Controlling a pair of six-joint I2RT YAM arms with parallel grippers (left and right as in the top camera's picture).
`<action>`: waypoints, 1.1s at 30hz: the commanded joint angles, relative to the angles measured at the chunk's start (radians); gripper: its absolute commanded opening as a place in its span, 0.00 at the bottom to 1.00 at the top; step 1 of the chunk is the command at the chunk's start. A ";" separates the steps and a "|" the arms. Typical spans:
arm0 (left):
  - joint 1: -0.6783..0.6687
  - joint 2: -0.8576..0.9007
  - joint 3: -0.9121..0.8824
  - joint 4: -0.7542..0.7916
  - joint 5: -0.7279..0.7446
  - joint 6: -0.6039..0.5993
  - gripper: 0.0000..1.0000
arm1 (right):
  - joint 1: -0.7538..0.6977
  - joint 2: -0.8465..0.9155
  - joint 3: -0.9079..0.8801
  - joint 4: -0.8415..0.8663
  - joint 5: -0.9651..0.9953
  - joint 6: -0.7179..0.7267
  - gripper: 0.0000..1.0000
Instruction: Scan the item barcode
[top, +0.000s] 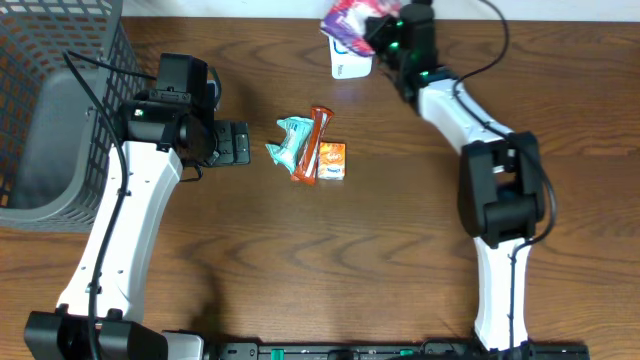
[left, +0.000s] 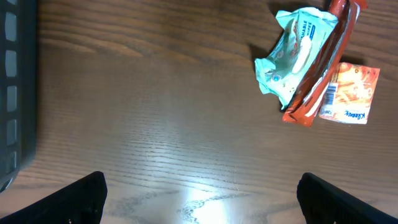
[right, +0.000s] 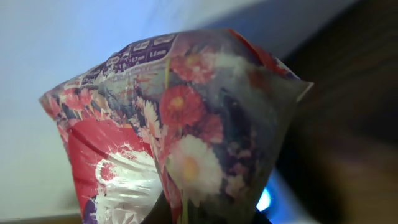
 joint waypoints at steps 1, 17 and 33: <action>0.002 0.004 -0.003 -0.003 -0.016 -0.008 0.98 | -0.125 -0.150 0.025 -0.091 0.029 -0.039 0.01; 0.002 0.004 -0.003 -0.003 -0.016 -0.008 0.98 | -0.528 -0.203 0.024 -0.628 0.243 0.021 0.01; 0.002 0.004 -0.003 -0.003 -0.016 -0.008 0.98 | -0.655 -0.137 0.019 -0.470 0.208 -0.063 0.86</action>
